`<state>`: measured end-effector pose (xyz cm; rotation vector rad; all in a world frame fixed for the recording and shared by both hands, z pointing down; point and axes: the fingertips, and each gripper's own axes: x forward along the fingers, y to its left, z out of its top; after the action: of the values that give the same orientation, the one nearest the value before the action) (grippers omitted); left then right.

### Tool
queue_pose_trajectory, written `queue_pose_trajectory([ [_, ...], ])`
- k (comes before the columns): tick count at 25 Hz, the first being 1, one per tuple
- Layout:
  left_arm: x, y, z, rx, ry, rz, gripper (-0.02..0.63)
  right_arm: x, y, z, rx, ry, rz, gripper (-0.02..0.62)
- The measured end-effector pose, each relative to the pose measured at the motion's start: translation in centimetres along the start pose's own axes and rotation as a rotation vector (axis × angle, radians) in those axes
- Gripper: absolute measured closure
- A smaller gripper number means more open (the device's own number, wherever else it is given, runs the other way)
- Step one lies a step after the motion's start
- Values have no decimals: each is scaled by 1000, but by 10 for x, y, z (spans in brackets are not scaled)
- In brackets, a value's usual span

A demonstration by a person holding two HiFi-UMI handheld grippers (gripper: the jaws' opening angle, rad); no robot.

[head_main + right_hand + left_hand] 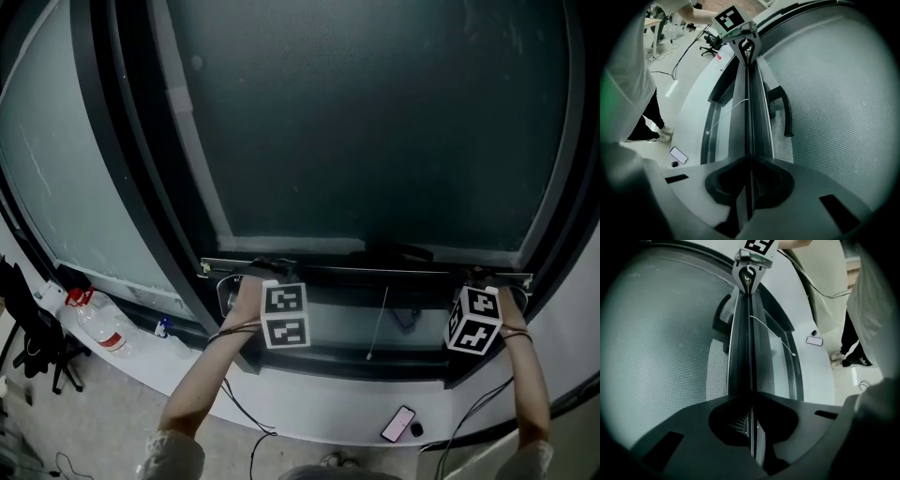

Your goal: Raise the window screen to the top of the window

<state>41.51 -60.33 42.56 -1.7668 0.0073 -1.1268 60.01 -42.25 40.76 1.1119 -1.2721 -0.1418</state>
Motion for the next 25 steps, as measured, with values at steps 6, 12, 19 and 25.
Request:
queue_pose_trajectory([
  [6,-1,-4,0,-16,70,-167,586,-4,1,3,21,33,142,574],
  [12,-3,-10,-1,-29,51,-307,588,-3,5,5,51,6,272,578],
  [19,-4,-5,1,-63,9,-223,588,-6,1,4,47,31,212,578],
  [25,-32,33,1,-63,-1,-82,588,-32,-33,8,3,41,77,578],
])
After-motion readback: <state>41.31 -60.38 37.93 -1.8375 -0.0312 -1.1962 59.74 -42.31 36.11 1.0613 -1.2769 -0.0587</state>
